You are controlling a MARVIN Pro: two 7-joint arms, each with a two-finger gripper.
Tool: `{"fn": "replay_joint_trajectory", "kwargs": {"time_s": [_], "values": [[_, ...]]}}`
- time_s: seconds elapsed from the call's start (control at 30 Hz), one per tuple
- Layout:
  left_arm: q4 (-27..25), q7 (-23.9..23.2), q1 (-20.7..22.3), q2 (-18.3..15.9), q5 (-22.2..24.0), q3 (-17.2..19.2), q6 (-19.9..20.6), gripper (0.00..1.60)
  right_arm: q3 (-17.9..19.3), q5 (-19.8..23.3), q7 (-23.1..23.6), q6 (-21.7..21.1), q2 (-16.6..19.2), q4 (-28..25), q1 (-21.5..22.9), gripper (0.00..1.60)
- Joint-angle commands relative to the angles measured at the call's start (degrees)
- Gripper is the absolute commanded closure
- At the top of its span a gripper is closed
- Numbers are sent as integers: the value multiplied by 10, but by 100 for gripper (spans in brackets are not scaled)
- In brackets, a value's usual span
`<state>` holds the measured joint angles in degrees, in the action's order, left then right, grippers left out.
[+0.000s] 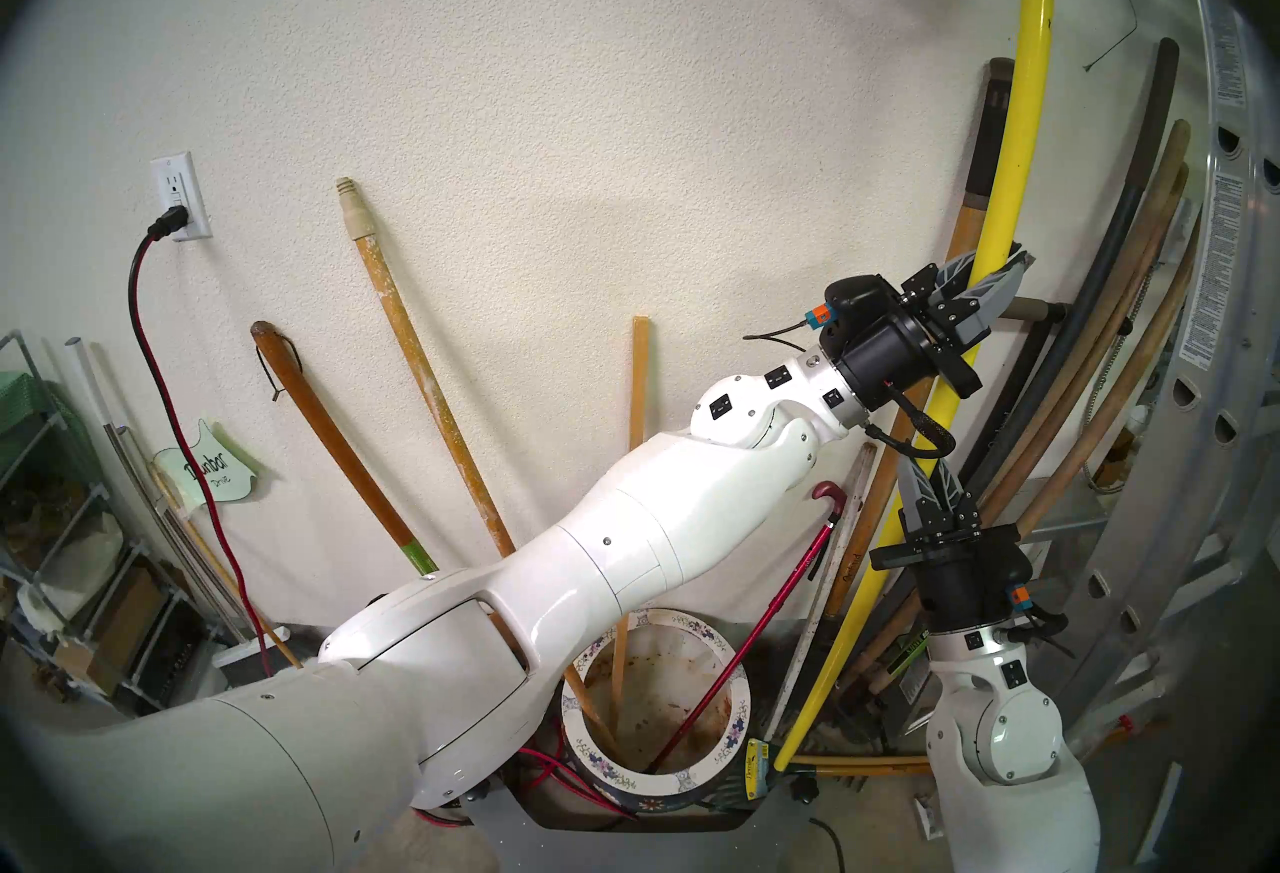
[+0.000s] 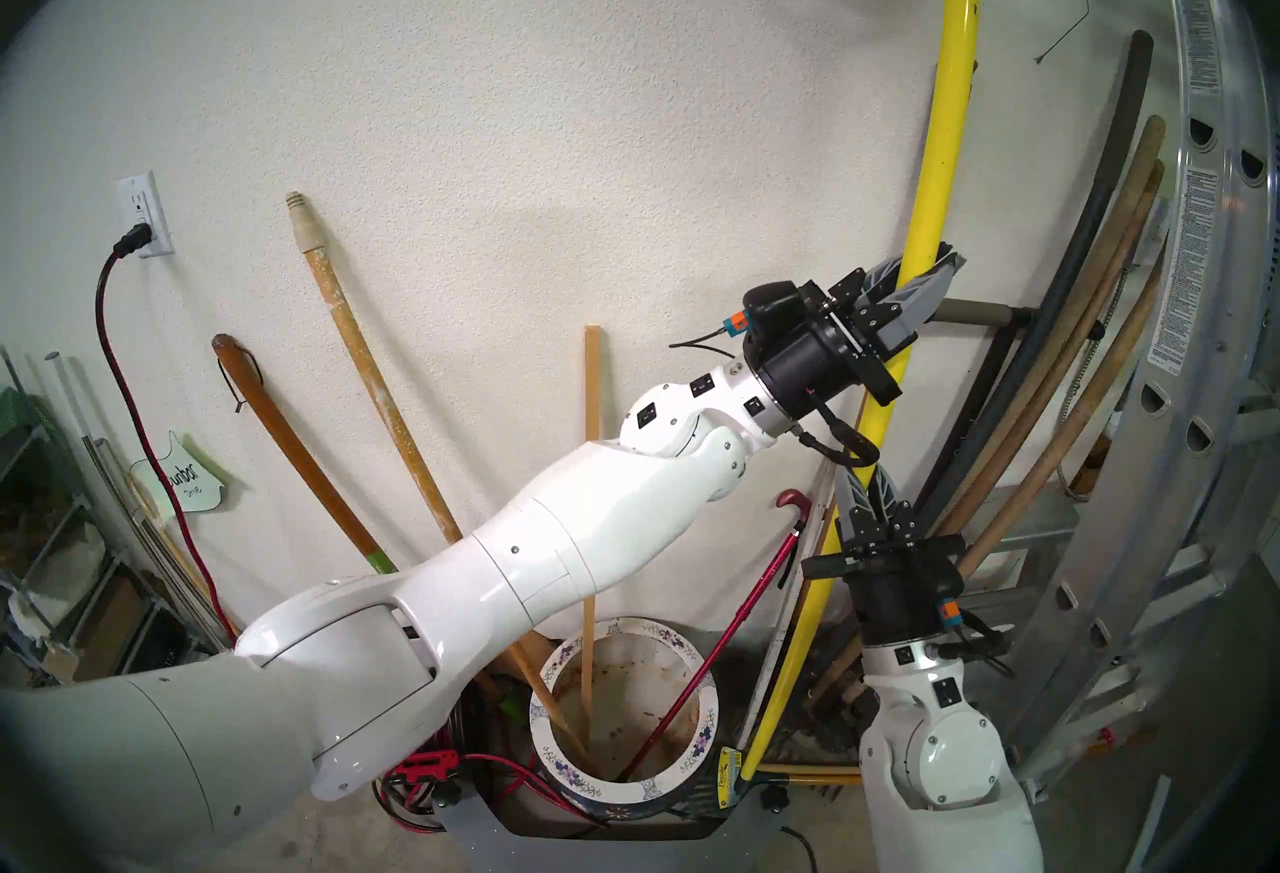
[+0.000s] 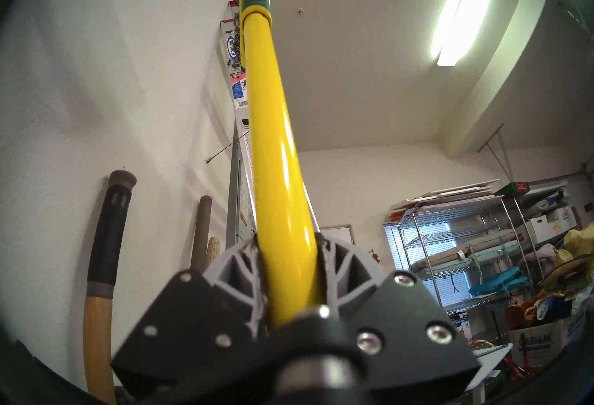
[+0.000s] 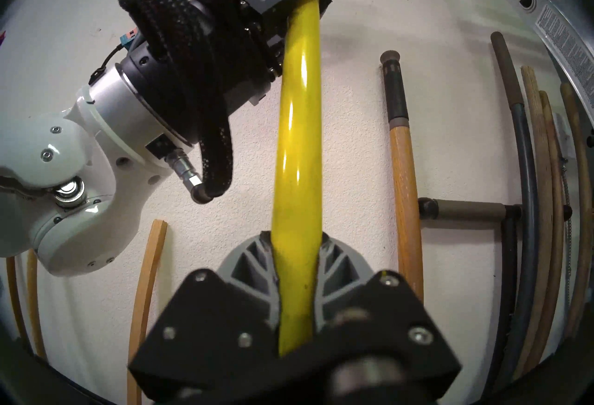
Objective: Take wooden sticks or brooms out of the pot
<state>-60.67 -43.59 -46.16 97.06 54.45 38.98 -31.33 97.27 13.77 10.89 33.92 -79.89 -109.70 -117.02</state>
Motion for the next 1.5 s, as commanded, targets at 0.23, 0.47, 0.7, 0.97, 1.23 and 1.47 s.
{"fn": "replay_joint_trajectory", "kwargs": {"time_s": [0.23,0.47,0.7,0.97,1.23,1.47], "values": [[59,-6,-16,-4,3,-7,-18,160,-4,-7,2,46,-14,3,4,160],[76,-14,-23,-5,9,-8,-29,160,2,-11,3,52,-18,13,6,160],[94,-24,-23,-7,4,-19,-36,160,2,-17,6,63,-26,29,8,160],[111,-31,-4,-10,-10,-24,-50,160,-18,-34,7,79,-45,48,16,160],[129,-26,11,-9,-19,-21,-73,160,-38,-70,1,78,-56,77,58,160],[141,-20,14,-7,-26,-16,-102,160,-42,-100,-7,71,-56,109,92,160]]}}
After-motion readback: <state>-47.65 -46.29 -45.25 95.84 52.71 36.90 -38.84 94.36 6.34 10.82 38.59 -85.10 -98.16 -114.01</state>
